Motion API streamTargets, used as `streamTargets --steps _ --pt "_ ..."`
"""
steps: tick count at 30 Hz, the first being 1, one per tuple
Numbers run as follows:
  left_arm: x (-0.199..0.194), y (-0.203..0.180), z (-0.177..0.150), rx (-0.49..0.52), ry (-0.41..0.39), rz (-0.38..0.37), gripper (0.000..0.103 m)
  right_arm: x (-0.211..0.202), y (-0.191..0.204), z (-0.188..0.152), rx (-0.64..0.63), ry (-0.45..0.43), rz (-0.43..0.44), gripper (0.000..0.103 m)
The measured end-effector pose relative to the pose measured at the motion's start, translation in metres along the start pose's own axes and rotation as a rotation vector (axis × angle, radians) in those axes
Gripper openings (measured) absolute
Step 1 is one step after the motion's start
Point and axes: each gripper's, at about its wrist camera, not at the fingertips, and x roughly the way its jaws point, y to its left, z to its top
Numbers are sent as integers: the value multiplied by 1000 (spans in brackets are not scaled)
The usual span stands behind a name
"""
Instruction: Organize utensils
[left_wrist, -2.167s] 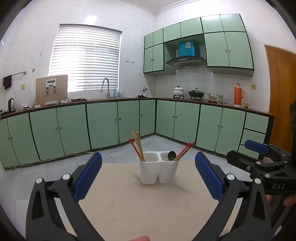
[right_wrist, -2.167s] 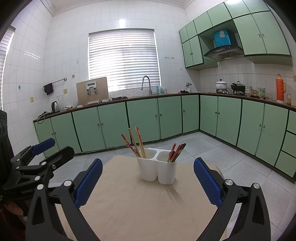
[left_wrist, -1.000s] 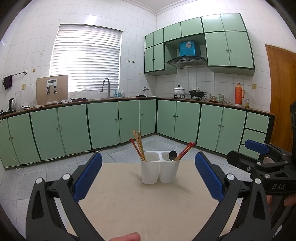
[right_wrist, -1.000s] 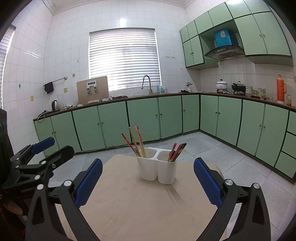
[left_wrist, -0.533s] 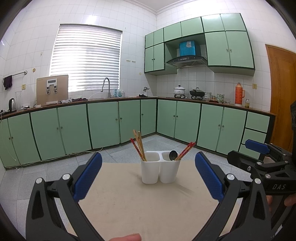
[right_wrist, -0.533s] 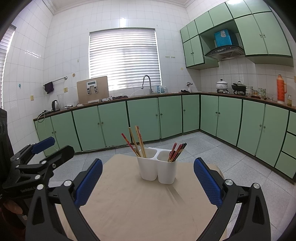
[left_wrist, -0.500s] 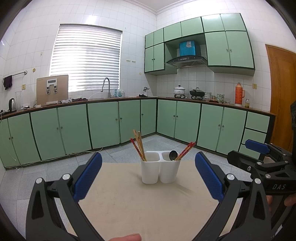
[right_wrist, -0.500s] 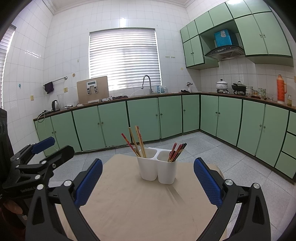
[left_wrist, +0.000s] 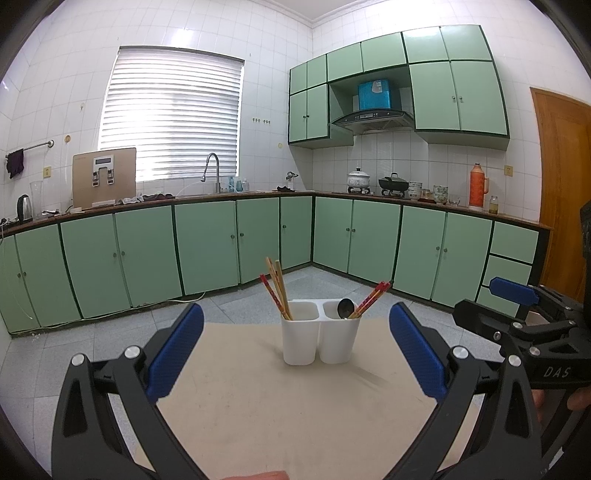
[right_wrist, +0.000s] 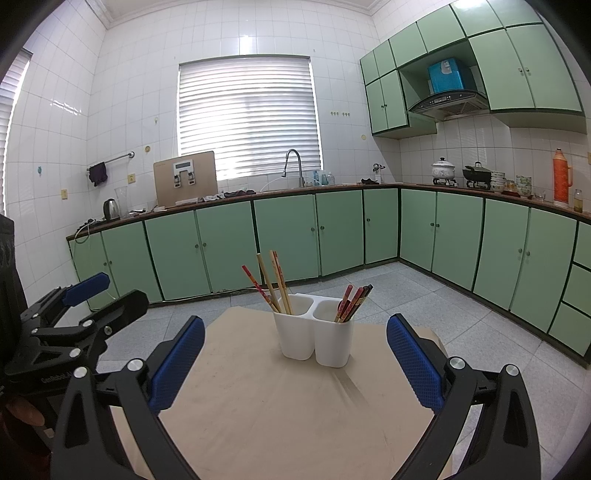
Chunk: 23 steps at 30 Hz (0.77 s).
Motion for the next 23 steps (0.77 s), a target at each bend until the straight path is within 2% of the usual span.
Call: streamTargets --steps 23 --pt "2 1 -3 -5 9 6 98 3 -4 -4 1 8 -5 97"
